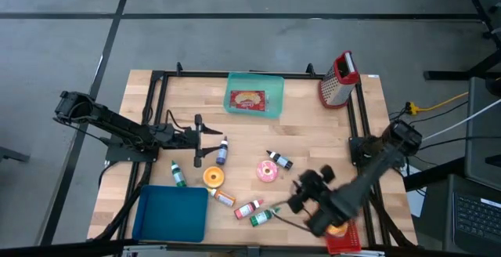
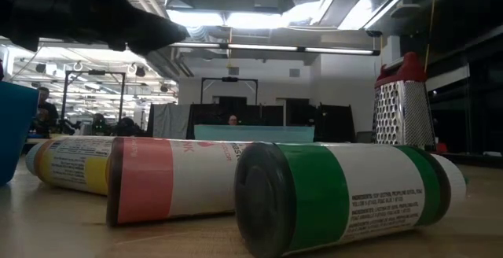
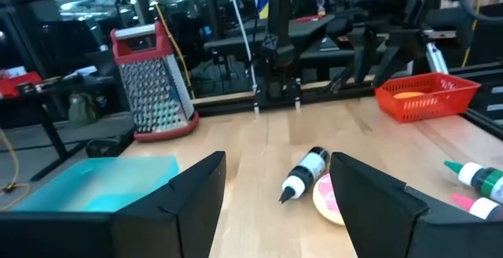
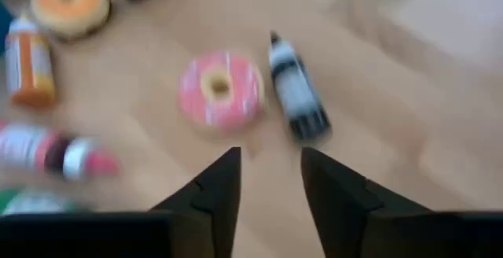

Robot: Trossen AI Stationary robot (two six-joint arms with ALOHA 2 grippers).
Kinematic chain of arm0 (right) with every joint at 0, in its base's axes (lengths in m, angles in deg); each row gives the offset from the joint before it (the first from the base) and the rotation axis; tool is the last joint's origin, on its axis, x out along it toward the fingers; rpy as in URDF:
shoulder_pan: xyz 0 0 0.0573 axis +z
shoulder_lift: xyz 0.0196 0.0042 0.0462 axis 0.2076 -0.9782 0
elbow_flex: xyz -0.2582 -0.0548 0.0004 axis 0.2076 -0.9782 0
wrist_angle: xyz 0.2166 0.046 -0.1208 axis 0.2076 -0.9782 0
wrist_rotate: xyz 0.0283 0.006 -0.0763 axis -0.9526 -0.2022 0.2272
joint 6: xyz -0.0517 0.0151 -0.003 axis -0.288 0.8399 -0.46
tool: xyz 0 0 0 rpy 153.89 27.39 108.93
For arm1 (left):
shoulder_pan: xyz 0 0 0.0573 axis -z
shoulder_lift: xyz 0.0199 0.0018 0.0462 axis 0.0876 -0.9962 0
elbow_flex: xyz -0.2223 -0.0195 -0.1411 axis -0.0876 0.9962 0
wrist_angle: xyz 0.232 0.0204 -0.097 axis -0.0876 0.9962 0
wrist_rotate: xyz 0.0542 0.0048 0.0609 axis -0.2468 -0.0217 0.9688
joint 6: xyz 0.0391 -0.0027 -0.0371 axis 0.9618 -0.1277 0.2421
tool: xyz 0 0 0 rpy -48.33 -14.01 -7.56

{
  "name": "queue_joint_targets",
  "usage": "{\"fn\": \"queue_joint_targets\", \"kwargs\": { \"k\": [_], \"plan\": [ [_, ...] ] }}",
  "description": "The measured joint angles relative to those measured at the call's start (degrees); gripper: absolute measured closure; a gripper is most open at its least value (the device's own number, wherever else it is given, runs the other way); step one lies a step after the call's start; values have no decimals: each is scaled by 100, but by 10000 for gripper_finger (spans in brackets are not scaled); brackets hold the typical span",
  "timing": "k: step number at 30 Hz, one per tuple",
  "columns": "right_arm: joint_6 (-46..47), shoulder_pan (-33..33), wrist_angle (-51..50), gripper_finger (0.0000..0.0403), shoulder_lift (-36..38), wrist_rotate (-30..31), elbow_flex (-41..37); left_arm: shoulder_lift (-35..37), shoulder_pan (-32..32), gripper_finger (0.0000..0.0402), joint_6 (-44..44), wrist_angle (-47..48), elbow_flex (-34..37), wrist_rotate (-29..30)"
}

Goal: Pick & Place Food Item
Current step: Put the dark brown donut into the red bin

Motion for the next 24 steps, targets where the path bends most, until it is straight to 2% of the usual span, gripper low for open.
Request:
{"fn": "queue_joint_targets", "kwargs": {
  "k": [3, 8, 12, 18, 24],
  "plan": [
    [-1301, -635, 795, 242, 0, 198, 0, 0, 0, 176, -77, -6, 0, 11],
    [-3646, -1639, 2467, 228, 0, -144, 0, 2, 0, 176, -456, 245, 0, -37],
    [-5068, -2084, 3438, 227, 2, -289, 0, 1, 4, 176, -1119, 1470, -146, -381],
    [-5762, -2520, 3633, 226, 2, -1005, 0, 0, 256, 176, -1368, 3551, -746, -437],
    [-6036, -2617, 3659, 226, 2, -1220, 0, 0, 603, 176, -1625, 5289, -1569, -515]
  ]
}}
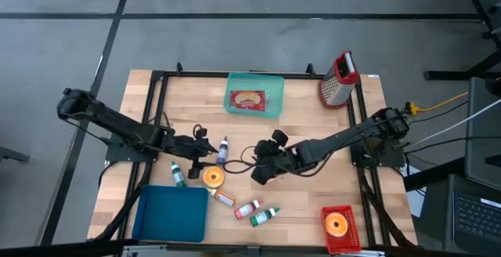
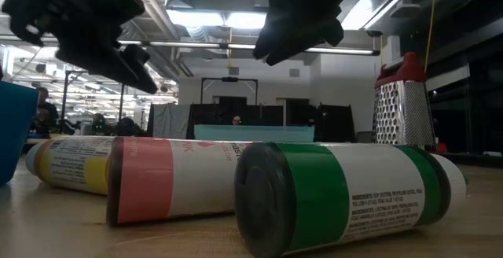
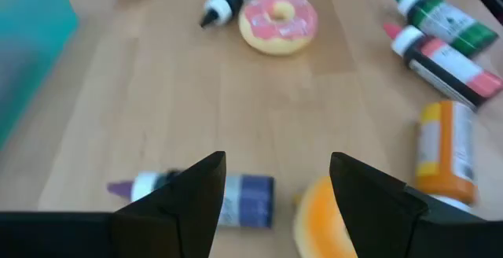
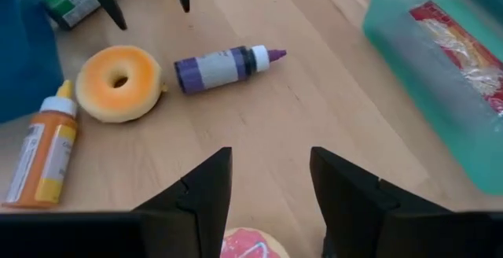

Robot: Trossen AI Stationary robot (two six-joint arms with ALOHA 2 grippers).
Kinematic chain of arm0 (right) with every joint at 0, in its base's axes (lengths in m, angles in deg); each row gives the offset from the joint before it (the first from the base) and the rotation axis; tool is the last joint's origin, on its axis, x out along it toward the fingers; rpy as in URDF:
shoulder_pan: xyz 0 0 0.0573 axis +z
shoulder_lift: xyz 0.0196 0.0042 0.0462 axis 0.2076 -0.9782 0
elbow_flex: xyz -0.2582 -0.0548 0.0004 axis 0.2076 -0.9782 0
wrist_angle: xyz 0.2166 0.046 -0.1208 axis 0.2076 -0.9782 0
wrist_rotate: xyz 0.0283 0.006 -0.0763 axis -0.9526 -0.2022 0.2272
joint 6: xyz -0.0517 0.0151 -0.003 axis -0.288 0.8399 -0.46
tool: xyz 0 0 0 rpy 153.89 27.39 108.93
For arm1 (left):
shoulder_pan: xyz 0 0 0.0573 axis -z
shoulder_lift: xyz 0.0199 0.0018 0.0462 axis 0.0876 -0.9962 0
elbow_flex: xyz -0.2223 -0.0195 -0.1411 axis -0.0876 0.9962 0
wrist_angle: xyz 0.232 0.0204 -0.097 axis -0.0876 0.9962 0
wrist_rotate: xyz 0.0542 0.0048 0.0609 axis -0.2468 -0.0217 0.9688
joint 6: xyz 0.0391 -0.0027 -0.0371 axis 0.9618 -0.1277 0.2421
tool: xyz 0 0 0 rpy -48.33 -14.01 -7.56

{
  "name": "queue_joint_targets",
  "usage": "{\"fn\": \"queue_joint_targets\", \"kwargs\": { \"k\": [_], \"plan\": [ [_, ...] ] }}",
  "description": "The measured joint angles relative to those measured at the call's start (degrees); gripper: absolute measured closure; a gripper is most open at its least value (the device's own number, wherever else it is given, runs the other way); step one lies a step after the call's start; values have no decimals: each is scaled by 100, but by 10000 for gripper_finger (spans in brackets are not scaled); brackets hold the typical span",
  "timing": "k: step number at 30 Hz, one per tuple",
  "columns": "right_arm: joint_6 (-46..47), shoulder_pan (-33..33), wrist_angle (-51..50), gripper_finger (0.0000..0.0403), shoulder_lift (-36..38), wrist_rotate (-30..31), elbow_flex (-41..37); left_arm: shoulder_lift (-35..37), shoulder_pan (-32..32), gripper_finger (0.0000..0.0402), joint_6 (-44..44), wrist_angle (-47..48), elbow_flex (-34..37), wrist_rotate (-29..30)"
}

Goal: Pick & Place Food Item
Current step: Put the dark brown donut into the red bin

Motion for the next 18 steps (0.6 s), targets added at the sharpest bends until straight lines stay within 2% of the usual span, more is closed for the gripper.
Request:
{"fn": "queue_joint_targets", "kwargs": {
  "k": [3, 9, 13, 16, 18],
  "plan": [
    [-6, -30, 57, 226, 0, -189, 0, 0, 227, 176, -252, 667, -245, 151],
    [-96, -156, 980, 226, -84, -780, -2, 0, 487, 176, -635, 1246, -264, 1413],
    [-133, -343, 1650, 226, -274, -1526, 3, 121, 507, 176, -650, 369, 78, 2166],
    [-132, -485, 2143, 226, -605, -2056, 1, 363, 540, 176, -313, -899, 496, 2323],
    [-97, -580, 2474, 226, -836, -2419, 0, 596, 531, 176, -233, -1313, 769, 2324]
  ]
}}
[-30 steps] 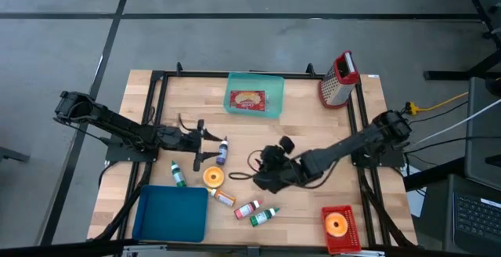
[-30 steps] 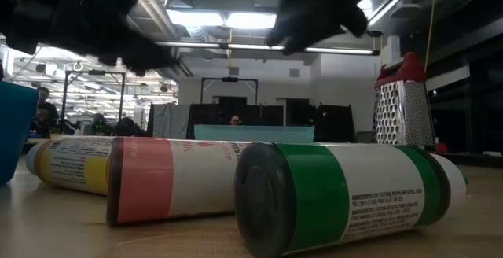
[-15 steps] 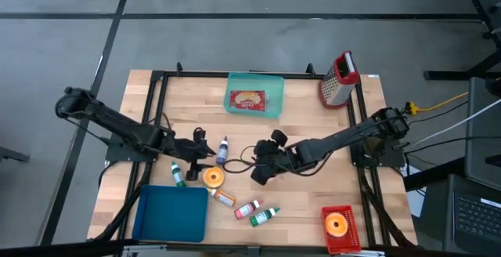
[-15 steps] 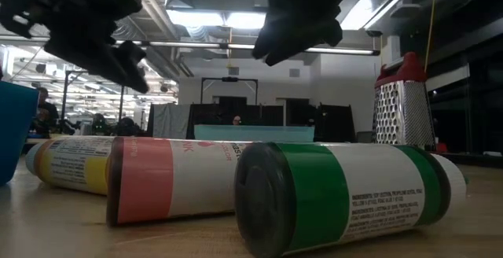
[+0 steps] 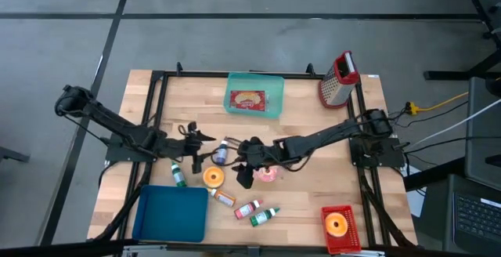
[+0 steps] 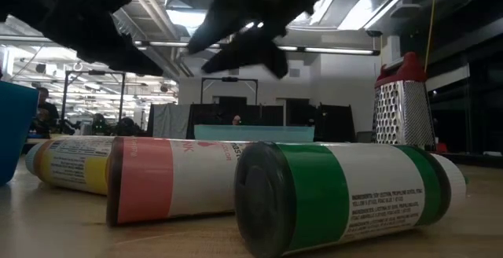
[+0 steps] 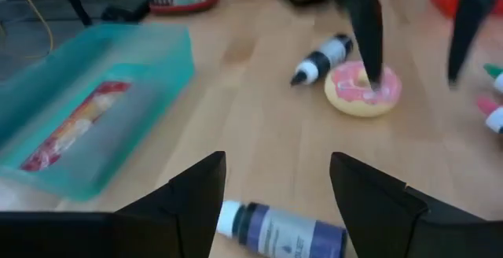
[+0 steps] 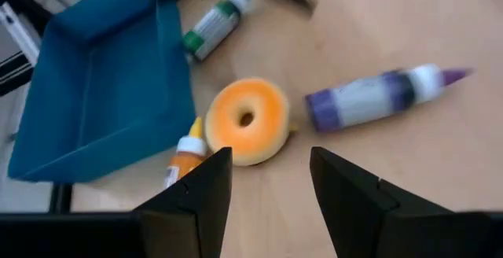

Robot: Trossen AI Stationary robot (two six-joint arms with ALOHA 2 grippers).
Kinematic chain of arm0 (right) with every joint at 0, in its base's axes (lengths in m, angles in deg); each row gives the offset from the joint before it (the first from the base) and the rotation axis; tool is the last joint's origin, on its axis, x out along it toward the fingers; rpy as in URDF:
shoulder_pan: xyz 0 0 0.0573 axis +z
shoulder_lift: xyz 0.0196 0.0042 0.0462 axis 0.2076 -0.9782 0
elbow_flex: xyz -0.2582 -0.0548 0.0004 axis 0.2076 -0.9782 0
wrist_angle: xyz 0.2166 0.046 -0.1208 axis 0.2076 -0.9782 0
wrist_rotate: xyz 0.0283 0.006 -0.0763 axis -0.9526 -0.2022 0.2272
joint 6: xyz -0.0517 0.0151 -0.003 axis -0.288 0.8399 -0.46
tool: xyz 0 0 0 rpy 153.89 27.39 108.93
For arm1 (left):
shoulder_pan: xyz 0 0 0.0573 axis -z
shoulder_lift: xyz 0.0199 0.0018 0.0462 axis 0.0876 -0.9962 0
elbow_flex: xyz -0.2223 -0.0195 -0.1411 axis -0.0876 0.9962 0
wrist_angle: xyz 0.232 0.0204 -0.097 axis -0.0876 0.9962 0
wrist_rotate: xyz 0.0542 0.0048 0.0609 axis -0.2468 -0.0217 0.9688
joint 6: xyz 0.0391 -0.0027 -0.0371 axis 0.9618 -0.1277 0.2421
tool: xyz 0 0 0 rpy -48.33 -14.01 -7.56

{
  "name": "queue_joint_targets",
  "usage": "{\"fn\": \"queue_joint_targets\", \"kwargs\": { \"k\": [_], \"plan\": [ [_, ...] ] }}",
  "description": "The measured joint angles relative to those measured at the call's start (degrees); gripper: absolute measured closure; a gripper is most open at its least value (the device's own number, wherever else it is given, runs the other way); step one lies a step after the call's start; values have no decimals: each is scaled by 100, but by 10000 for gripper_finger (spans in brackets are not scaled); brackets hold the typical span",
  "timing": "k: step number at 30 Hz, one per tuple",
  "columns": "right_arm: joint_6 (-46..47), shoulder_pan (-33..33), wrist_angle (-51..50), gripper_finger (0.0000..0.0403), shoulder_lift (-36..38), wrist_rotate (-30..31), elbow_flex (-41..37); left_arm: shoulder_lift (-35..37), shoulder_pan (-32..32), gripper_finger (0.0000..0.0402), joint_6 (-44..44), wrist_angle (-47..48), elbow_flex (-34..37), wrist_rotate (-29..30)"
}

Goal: Pick & Place Food Item
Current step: Put the dark brown donut into the red bin

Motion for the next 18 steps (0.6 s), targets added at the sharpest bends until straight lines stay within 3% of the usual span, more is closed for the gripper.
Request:
{"fn": "queue_joint_targets", "kwargs": {
  "k": [3, 9, 18],
  "plan": [
    [157, -125, 250, 226, -306, -400, 0, 512, 2, 176, -160, -125, 431, 104],
    [555, -239, 673, 227, -755, -557, 56, 1585, 6, 176, -478, -165, 1191, 319],
    [788, -233, 511, 227, -1590, -841, 1176, 2183, 1, 176, 0, -206, 1348, 332]
  ]
}}
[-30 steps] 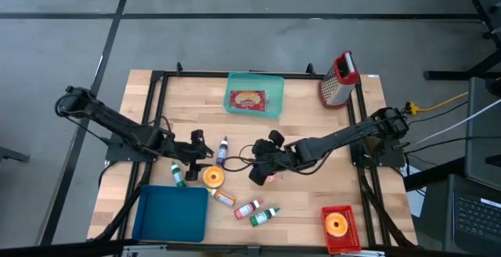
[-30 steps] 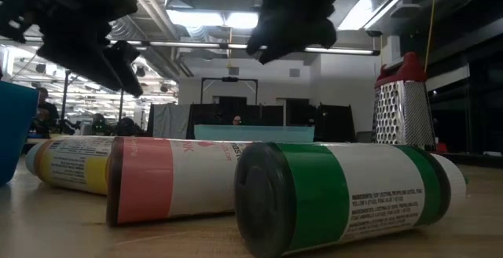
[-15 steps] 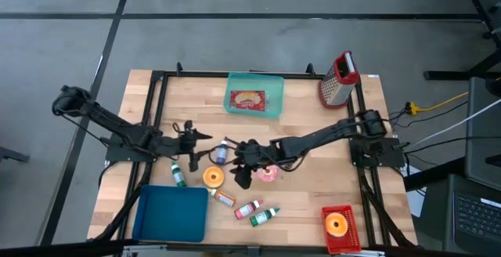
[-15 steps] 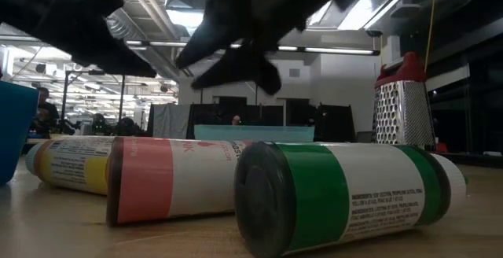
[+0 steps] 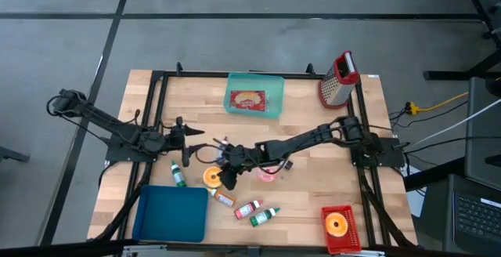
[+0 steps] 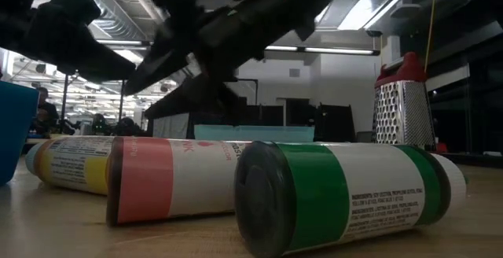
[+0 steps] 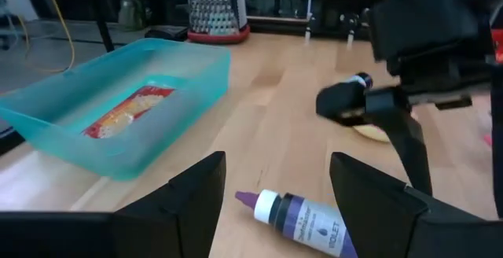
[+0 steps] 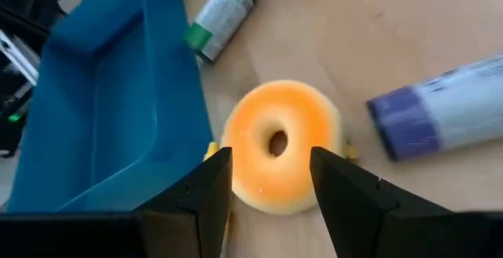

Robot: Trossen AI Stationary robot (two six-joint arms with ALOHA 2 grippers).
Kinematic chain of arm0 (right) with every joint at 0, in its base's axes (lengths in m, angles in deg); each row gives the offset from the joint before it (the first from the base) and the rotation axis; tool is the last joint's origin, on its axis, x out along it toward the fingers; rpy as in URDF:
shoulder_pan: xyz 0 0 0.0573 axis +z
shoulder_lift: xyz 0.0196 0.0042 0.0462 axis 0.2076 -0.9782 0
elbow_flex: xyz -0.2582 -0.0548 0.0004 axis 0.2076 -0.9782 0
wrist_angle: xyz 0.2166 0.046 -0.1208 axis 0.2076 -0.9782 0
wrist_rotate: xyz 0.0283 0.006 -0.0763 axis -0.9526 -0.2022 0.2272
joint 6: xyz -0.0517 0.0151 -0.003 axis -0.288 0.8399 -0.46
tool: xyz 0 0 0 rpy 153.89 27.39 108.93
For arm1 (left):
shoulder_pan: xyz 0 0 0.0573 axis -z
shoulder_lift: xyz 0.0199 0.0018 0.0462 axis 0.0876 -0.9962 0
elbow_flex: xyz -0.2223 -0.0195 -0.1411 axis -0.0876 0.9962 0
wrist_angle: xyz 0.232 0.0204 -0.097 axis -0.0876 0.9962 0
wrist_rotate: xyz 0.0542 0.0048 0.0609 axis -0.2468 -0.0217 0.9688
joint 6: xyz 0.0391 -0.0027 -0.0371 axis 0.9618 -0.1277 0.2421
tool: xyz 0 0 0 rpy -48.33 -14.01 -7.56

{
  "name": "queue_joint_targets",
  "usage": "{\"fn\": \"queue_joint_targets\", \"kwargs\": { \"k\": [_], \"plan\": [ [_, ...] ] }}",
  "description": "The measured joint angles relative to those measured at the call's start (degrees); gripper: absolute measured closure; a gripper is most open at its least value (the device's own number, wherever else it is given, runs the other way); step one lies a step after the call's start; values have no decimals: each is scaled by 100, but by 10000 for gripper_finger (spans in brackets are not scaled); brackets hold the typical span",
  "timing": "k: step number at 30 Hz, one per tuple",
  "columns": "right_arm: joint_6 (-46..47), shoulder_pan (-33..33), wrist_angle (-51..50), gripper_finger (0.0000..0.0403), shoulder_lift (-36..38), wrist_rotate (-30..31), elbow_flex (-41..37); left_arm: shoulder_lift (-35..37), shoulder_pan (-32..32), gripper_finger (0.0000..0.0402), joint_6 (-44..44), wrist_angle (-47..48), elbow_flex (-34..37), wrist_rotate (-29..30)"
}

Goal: Pick & Place Food Item
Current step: Put the dark brown donut into the red bin

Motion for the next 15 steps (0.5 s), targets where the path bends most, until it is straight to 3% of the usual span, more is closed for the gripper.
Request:
{"fn": "queue_joint_targets", "kwargs": {
  "k": [7, 15],
  "plan": [
    [57, -50, -1056, 227, -880, -178, 1065, -4, -9, 176, -21, 280, 0, -106],
    [-82, -113, -1142, 240, -887, -81, 1132, -5, -9, 176, -91, 426, 0, -112]
  ]
}}
